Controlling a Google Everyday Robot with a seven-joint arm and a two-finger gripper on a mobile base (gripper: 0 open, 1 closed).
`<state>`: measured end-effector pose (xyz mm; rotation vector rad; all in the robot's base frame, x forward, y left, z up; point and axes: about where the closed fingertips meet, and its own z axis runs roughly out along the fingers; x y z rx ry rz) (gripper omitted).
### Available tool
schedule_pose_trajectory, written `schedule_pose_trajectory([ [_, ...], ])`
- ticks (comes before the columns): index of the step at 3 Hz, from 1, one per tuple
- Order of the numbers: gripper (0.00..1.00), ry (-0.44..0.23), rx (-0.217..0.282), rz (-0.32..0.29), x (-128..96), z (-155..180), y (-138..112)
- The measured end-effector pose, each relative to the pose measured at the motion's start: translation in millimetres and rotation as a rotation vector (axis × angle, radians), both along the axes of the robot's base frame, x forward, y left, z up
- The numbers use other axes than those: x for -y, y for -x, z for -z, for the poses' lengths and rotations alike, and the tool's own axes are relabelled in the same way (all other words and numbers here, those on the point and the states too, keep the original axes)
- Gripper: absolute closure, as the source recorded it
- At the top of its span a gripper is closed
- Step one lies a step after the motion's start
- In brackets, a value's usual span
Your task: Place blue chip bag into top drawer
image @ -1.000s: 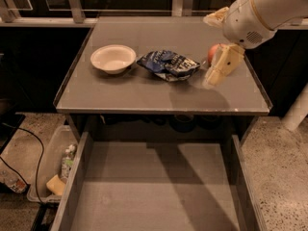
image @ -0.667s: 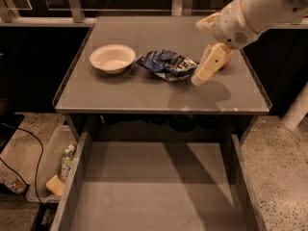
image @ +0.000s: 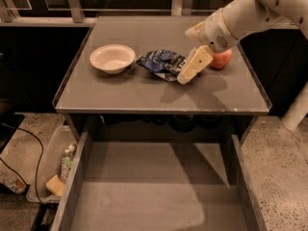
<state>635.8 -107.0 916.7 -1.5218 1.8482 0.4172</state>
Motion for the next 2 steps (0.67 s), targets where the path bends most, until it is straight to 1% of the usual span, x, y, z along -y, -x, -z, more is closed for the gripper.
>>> schedule_pose_trajectory([
  [1,0.00,0.003,-0.004,0.027,-13,20,-20],
  [2,0.00,-0.002,-0.020,0.063,-27,40,-45],
])
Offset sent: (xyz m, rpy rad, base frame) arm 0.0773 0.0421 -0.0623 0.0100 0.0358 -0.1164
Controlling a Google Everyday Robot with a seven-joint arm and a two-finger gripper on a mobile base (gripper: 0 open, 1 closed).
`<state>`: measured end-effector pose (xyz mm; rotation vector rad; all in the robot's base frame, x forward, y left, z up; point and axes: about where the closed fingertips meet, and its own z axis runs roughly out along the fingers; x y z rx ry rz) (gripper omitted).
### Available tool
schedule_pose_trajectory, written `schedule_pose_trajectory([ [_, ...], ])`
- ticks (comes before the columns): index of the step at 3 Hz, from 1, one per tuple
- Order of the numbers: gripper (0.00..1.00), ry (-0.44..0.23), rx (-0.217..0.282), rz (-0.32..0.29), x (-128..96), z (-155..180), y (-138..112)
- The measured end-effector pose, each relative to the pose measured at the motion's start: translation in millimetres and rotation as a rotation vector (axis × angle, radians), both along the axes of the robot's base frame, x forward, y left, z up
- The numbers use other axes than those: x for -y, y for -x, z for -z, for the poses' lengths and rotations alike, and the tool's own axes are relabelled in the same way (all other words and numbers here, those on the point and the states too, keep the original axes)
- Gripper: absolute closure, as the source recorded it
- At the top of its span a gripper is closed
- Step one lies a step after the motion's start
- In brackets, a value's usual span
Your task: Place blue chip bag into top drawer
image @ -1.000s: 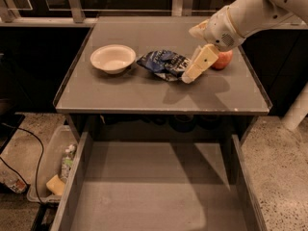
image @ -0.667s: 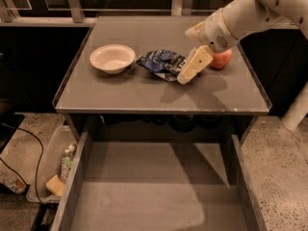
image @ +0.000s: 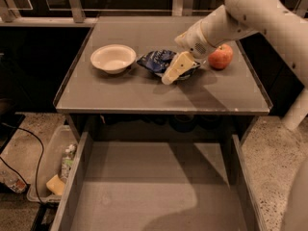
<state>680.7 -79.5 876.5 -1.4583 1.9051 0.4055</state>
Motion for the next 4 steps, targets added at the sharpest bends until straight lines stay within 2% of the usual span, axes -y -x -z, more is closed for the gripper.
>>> schedule_pose_trajectory([
  [2,0.00,0.022,-0.031,0.073,-14,36,-34],
  [3,0.18,0.023,-0.031,0.075,-15,36,-34],
  [4,0.42,0.023,-0.031,0.075,-15,36,-34],
])
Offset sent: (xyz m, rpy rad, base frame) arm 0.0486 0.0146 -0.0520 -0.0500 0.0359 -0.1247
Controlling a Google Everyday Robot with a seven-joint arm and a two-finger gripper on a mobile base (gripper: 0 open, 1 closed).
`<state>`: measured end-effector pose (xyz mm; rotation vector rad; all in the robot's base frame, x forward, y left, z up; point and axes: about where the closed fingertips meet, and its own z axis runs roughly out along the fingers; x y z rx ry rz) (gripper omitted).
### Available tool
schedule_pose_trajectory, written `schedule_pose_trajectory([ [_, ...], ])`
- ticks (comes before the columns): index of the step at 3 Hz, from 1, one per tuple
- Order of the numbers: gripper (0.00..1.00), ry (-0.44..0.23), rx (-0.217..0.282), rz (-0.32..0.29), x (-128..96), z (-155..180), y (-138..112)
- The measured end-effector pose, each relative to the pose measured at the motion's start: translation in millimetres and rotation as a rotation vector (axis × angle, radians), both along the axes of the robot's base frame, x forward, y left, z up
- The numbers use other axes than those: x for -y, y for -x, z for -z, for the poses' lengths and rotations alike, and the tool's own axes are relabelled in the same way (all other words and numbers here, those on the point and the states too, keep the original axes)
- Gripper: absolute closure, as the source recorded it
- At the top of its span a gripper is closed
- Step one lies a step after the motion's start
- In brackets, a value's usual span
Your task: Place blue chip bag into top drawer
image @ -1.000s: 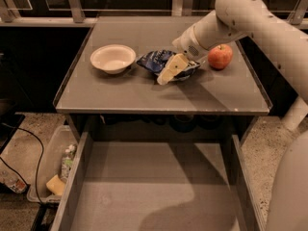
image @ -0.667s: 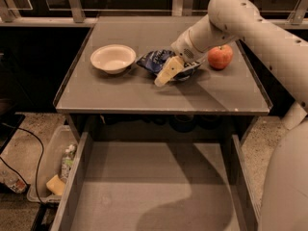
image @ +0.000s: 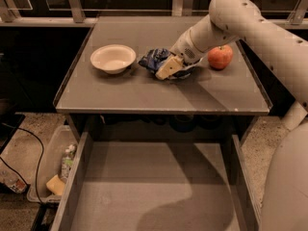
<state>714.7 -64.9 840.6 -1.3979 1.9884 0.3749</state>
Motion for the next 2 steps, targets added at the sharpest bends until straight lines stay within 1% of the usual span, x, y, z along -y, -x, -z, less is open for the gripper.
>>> schedule_pose_trajectory([
  [2,0.87,0.000,0.000,0.000,-0.1,0.1,0.0],
])
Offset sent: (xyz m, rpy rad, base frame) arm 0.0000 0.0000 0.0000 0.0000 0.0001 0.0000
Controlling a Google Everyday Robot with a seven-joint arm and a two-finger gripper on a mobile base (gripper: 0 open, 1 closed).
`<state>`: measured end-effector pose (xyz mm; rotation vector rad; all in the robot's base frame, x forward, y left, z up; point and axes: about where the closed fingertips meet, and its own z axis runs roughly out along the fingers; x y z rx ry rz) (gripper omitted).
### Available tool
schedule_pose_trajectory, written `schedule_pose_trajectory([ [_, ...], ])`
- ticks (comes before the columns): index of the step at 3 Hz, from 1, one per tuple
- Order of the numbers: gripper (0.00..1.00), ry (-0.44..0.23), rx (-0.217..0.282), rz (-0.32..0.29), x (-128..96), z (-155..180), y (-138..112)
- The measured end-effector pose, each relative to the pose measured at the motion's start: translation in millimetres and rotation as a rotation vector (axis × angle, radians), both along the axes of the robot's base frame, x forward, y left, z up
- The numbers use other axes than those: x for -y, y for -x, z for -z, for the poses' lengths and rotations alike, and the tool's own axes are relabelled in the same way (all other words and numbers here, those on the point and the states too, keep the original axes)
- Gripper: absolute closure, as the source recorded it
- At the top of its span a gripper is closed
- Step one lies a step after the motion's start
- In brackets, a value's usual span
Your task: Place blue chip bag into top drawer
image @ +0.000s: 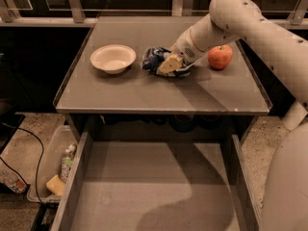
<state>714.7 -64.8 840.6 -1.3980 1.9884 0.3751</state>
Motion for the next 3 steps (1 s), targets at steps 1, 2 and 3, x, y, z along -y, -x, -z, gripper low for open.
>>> schedule_pose_trajectory([
  [1,1.00,0.000,0.000,0.000,0,0,0],
  [2,1.00,0.004,-0.002,0.003,2,1,1],
  [3,1.00,-0.014,-0.001,0.004,12,-2,14],
])
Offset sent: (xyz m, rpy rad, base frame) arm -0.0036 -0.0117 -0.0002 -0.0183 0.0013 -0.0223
